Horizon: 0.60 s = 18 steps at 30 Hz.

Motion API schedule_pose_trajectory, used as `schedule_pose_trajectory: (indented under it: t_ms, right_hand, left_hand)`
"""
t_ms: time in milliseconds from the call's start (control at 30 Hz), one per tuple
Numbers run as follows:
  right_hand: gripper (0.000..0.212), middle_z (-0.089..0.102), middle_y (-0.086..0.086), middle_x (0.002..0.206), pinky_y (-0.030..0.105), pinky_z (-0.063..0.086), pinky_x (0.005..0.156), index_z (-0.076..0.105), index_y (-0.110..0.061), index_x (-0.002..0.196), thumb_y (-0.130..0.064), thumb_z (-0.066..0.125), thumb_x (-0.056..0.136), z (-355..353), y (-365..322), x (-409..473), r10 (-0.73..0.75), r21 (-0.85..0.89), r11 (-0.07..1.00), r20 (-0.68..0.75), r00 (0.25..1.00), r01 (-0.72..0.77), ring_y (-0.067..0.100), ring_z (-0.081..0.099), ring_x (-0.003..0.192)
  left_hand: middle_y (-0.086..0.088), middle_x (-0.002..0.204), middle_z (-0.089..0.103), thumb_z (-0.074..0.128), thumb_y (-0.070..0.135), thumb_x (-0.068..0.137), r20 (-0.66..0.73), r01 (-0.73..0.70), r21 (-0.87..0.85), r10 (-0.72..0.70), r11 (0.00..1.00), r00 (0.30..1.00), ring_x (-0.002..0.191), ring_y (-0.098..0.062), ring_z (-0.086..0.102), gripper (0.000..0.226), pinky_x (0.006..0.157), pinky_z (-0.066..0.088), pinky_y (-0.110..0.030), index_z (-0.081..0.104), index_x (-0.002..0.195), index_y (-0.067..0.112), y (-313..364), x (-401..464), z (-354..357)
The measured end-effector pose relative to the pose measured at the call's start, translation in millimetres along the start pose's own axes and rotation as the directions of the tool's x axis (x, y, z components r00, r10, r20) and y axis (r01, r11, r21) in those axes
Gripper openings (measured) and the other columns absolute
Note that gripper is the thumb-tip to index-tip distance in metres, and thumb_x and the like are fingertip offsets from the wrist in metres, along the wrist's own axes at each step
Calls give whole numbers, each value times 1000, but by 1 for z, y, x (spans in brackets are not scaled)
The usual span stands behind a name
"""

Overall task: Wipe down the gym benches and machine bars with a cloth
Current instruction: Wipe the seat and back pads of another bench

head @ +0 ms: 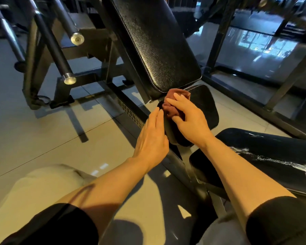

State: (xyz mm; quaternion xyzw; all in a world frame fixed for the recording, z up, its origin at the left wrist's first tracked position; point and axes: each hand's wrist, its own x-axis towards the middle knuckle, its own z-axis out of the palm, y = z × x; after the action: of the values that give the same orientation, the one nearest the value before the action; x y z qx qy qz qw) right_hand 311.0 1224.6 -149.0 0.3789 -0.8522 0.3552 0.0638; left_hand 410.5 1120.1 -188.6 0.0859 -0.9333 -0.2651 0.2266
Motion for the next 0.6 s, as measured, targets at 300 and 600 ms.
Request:
schedule_pose_trajectory:
  t_ms: [300, 600]
  right_hand:
    - [56, 35, -2, 155, 23, 15, 115, 49, -21, 142, -3, 59, 91, 9, -6, -15, -51, -68, 996, 48, 998, 54, 14, 23, 145]
    - [44, 59, 7, 131, 25, 34, 101, 65, -13, 125, -3, 67, 82, 7, -6, -27, -197, -246, 949, 38, 980, 200, 26, 49, 120]
  left_hand:
    - [-5, 150, 25, 54, 3, 85, 23, 47, -131, -44, 990, 999, 128, -24, 42, 71, 100, 45, -39, 22, 148, 9, 2, -6, 0]
    - [-5, 148, 23, 56, 5, 87, 16, 66, -85, -65, 994, 998, 125, -24, 40, 64, 98, 46, -36, 27, 144, 11, 5, -2, -11]
